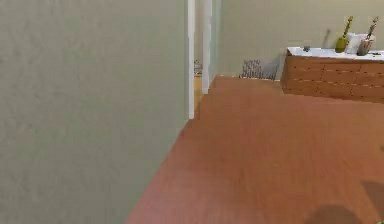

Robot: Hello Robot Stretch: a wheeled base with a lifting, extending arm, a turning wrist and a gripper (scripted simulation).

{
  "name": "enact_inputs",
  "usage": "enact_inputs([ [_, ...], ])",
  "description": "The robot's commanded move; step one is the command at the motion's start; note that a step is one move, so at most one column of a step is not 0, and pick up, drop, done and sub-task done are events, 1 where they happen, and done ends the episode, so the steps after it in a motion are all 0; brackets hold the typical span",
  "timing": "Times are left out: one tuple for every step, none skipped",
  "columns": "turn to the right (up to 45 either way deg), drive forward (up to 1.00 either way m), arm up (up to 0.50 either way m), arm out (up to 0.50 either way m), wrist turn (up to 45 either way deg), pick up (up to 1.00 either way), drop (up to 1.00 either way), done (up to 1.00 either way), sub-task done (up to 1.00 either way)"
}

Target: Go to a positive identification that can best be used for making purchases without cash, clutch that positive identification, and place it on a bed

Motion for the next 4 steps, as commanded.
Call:
enact_inputs([
  [-45.0,0.00,0.00,0.00,0.0,0.00,0.00,0.00,0.00],
  [-45.0,0.00,0.00,0.00,0.0,0.00,0.00,0.00,0.00],
  [-42.0,0.00,0.00,0.00,0.0,0.00,0.00,0.00,0.00],
  [0.0,0.25,0.00,0.00,0.0,0.00,0.00,0.00,0.00],
])
